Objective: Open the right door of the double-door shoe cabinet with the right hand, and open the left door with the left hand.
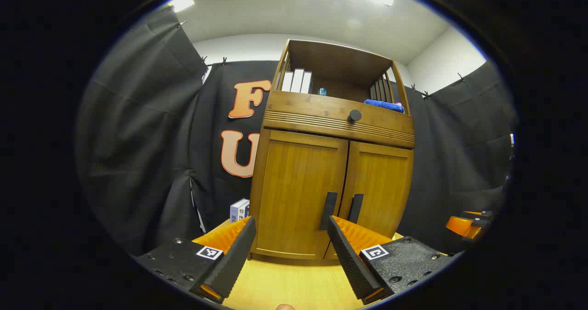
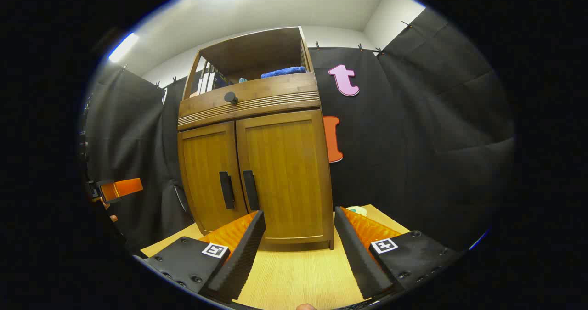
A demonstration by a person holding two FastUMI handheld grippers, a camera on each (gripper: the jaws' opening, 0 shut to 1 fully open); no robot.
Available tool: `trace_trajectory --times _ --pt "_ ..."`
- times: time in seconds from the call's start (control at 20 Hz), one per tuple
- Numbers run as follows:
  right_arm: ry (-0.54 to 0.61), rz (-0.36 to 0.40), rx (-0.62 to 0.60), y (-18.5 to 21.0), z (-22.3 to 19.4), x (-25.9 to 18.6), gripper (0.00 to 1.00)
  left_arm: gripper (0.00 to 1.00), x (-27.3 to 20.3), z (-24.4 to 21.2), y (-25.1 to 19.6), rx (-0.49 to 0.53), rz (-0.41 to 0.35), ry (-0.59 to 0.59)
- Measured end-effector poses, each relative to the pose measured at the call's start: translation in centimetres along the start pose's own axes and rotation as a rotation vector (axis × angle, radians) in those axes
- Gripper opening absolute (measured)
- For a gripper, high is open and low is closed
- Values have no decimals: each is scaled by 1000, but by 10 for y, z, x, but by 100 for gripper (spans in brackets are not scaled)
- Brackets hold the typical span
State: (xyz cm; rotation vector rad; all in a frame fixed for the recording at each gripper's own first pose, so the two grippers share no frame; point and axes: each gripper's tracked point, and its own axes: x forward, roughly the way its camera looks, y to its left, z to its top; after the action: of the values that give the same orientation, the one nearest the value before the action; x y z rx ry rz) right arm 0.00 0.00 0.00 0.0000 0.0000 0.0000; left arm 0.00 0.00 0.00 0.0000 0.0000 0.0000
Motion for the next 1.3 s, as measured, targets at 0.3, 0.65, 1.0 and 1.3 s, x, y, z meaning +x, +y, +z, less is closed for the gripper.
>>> trace_trajectory --times 0.3,0.65,1.0,1.3 --pt "-12 -6 -4 -2 6 -2 89 94 0 8 -4 9 -7 -11" --pt "2 13 -6 6 2 0 97 94 1 7 -5 3 -10 -10" --pt "-13 -8 -9 0 8 1 97 92 1 4 -4 12 -9 9" --pt "2 0 2 1 4 1 97 92 3 3 -9 21 -16 14"
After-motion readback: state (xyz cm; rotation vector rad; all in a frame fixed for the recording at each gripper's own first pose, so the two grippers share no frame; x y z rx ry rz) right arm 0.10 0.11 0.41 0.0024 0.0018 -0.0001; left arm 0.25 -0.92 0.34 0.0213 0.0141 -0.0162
